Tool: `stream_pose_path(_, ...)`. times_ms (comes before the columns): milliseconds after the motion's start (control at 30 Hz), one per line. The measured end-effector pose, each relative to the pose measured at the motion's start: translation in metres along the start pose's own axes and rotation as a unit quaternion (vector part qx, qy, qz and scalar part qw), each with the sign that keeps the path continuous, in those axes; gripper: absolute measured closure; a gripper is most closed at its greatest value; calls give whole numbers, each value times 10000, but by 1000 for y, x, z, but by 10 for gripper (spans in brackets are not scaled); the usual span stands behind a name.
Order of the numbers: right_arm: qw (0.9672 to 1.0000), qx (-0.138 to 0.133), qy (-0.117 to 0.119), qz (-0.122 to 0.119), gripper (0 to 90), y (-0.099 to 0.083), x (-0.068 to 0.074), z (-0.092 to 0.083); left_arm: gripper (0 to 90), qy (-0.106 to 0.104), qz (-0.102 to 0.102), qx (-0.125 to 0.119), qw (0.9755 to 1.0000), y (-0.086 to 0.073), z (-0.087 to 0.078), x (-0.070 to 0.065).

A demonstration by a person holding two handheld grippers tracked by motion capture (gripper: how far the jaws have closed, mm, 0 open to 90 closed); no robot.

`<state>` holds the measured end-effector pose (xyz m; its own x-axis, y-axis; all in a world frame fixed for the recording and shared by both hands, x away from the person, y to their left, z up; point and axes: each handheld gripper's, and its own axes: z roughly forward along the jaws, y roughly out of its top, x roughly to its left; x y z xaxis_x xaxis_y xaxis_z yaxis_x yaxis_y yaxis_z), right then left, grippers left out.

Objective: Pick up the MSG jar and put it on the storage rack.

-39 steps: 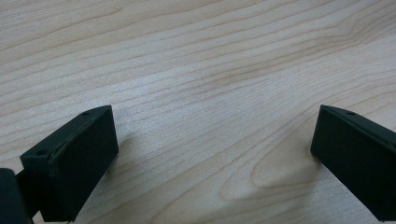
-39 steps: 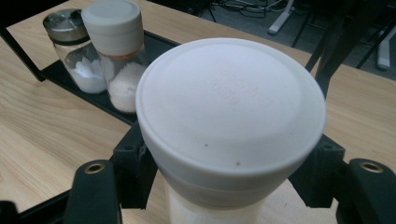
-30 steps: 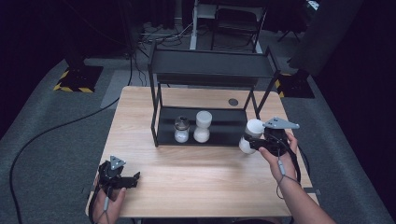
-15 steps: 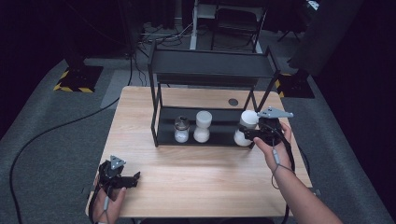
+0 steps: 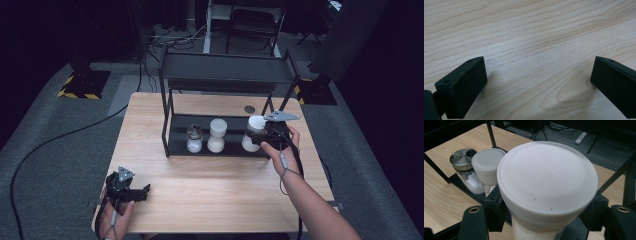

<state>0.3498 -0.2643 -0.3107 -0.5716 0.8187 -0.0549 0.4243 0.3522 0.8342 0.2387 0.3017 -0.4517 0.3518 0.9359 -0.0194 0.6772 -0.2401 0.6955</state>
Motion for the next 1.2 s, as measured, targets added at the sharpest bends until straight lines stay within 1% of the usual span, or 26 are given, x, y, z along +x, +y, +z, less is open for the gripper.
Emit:
stream_pose_path(167, 10000, 84, 2, -9, 336, 1, 3, 14, 2, -1, -1, -1, 10000, 0, 0, 0)
stream_pose_path(300, 9999, 105, 75, 11, 330, 0, 5, 26, 2, 0, 1, 0, 10000, 0, 0, 0)
stream_pose_path(367, 9998, 177, 42, -49, 331, 1, 9, 33, 2, 0, 0, 0, 10000, 0, 0, 0)
stream_pose_path(467, 9996, 234, 60, -153, 332, 1, 11, 42, 2, 0, -1, -1, 10000, 0, 0, 0)
stream_pose_path(567, 9995, 262, 81, -124, 332, 1, 11, 51, 2, 0, 1, 0, 10000, 0, 0, 0)
stream_pose_path(633, 9995, 275, 75, -116, 331, 1, 11, 53, 2, 0, 1, 0, 10000, 0, 0, 0)
stream_pose_path(667, 9994, 317, 73, -79, 332, 1, 12, 59, 2, 0, -1, -1, 10000, 0, 0, 0)
stream_pose_path(800, 9991, 425, 63, -44, 332, 0, 12, 69, 2, 0, 1, 0, 10000, 0, 0, 0)
stream_pose_path(933, 9989, 462, 52, 8, 332, -1, 11, 75, 2, -2, -1, 0, 10000, 0, 0, 0)
stream_pose_path(1067, 9990, 442, 63, 73, 331, -2, 9, 76, 2, -1, 0, 0, 10000, 0, 0, 0)
stream_pose_path(1200, 9989, 454, 65, 43, 329, -2, 9, 76, 2, -1, 0, -1, 10000, 0, 0, 0)
